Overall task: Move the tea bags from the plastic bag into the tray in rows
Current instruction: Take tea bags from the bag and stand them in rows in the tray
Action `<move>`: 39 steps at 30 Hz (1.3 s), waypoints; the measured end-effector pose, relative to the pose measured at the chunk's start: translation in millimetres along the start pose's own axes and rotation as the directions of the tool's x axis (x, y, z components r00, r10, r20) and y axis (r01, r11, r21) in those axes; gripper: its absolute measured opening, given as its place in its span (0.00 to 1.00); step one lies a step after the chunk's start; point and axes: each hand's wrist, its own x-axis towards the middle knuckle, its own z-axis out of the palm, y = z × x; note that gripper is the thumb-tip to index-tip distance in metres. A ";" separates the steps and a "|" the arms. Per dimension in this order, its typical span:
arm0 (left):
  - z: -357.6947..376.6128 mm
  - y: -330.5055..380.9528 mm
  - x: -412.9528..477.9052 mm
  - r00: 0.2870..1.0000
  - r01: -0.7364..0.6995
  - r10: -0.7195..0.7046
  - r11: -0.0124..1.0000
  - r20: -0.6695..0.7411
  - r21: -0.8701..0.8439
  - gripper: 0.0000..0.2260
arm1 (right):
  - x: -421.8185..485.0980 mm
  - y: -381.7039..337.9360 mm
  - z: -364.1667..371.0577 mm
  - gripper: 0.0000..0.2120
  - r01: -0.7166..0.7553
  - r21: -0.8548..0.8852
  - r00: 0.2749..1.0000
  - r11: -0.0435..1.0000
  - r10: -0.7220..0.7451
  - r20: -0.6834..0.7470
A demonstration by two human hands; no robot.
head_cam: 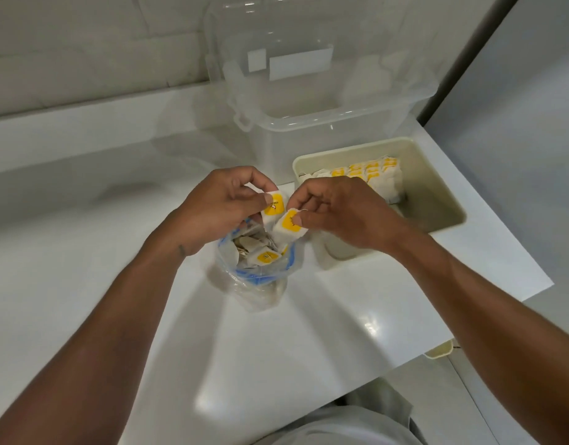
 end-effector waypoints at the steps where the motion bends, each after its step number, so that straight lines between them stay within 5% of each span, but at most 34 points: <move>1: 1.8 5.7 2.8 1.000 -0.020 0.020 1.000 0.009 0.007 0.02 | -1.3 1.5 -7.1 0.06 0.002 0.015 1.000 1.000 -0.002 -0.011; 16: 57.6 76.9 77.0 0.985 -0.164 0.171 0.963 -0.015 0.215 0.04 | 6.0 58.6 -121.2 0.07 0.040 0.036 0.996 0.999 -0.037 -0.083; 23: 100.0 80.6 108.5 0.991 -0.122 0.134 0.950 -0.024 0.288 0.06 | 9.5 102.4 -145.1 0.05 0.074 -0.121 0.992 0.990 -0.085 -0.089; 28: 133.7 70.8 129.4 0.987 -0.109 0.145 0.921 -0.069 0.375 0.06 | 16.3 138.0 -149.3 0.04 0.079 -0.425 0.989 0.902 -0.125 -0.083; 32: 163.7 53.9 140.2 0.993 -0.103 0.118 0.905 -0.011 0.412 0.05 | 16.6 168.1 -144.2 0.03 0.068 -0.605 0.997 0.793 -0.076 0.012; 39: 182.0 45.6 156.0 0.980 -0.054 -0.030 0.913 0.198 0.405 0.06 | 18.1 177.1 -146.8 0.02 0.202 -0.675 0.969 0.710 -0.047 0.241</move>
